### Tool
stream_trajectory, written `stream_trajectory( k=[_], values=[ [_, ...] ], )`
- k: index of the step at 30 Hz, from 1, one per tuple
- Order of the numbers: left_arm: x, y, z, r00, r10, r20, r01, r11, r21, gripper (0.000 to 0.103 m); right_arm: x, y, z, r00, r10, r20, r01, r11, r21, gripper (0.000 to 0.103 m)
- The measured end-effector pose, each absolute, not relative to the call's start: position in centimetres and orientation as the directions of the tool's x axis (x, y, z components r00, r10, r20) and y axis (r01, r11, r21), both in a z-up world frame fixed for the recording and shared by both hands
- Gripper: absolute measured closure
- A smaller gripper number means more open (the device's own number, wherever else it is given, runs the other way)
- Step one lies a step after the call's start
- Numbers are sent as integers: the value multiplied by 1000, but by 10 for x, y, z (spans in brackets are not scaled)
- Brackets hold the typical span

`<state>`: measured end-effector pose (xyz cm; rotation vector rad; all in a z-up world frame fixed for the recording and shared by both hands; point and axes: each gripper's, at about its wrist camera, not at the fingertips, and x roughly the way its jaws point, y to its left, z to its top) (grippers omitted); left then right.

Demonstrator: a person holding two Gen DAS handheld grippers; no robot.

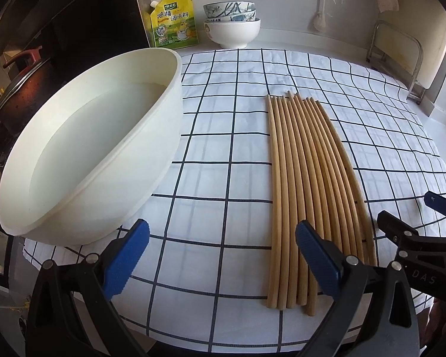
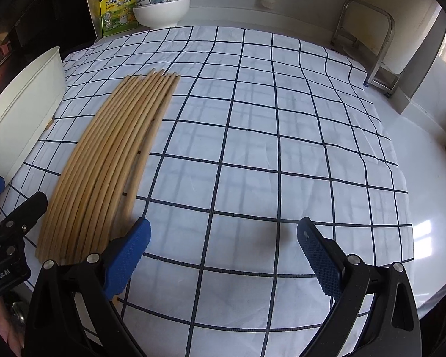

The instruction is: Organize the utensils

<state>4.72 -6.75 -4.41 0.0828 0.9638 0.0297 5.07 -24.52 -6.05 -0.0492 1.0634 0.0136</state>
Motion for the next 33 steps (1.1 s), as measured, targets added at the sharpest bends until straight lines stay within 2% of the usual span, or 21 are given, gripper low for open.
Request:
stream_trajectory(
  k=[7, 23, 33],
  values=[
    [50, -60, -41, 570, 78, -818, -11, 996, 88, 6, 54, -226, -58, 498, 33, -867, -83, 996, -10, 9],
    [56, -64, -48, 546, 91, -833, -10, 995, 102, 6, 54, -246, -64, 490, -1, -872, -58, 998, -34, 9],
    [57, -71, -54, 542, 146, -828, -19, 987, 162, 6, 52, -244, -65, 494, 27, -869, -73, 997, -10, 9]
  ],
)
